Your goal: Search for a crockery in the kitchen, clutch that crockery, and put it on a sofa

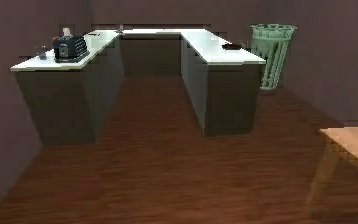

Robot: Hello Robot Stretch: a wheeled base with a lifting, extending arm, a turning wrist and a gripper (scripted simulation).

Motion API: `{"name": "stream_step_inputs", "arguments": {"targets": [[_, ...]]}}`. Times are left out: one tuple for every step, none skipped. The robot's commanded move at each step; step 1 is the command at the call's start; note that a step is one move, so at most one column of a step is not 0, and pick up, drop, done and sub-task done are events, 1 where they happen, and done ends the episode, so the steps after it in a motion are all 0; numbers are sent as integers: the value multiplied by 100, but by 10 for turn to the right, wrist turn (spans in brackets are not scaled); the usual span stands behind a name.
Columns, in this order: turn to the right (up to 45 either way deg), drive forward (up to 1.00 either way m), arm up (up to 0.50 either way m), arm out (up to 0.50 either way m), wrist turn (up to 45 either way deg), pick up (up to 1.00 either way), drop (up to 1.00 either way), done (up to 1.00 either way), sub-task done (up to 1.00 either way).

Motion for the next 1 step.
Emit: {"name": "stream_step_inputs", "arguments": {"targets": [[0, 65, 0, 0, 0, 0, 0, 0, 0]]}}
